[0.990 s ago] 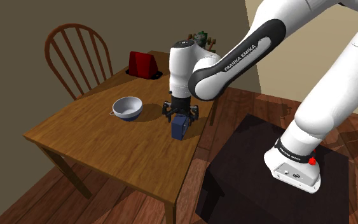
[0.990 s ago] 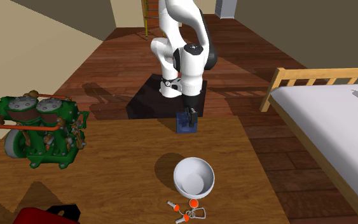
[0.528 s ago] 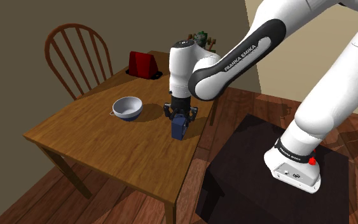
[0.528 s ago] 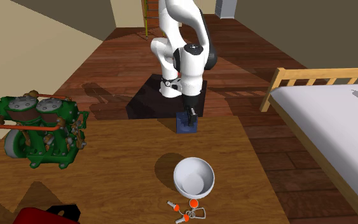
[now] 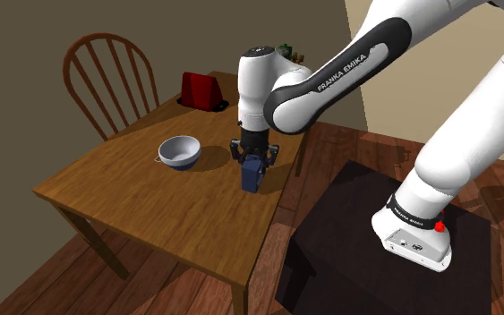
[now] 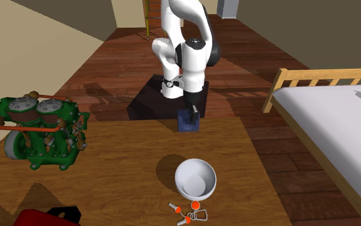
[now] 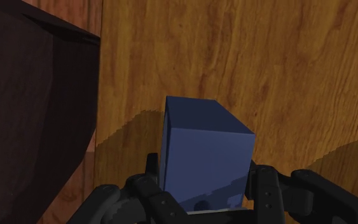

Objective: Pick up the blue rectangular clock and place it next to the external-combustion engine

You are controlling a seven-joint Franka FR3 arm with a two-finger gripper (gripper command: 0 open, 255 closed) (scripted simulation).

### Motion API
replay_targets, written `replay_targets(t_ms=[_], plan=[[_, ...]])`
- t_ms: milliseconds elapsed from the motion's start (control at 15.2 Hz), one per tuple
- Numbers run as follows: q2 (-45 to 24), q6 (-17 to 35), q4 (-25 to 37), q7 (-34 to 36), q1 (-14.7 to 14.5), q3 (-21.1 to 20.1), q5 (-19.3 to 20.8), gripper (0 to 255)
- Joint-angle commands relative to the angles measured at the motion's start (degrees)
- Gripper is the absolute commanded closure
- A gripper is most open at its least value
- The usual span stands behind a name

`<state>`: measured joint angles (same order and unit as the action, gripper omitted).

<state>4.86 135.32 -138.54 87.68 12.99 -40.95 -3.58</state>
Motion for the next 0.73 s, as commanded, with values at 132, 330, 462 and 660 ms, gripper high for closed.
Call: replay_targets(t_ms=[132,330,462,660], plan=[[2.83,-3.49,1.22,-1.71,-0.34,0.57,-2.24,255],[4.61,-6.04,2.28,-2.65,-0.58,1.07,-3.42,255],[5.69,-7.73,3.06,-3.19,-0.72,1.42,-4.07,255],[7.17,-10.25,4.31,-3.87,-0.92,1.97,-4.86,255]])
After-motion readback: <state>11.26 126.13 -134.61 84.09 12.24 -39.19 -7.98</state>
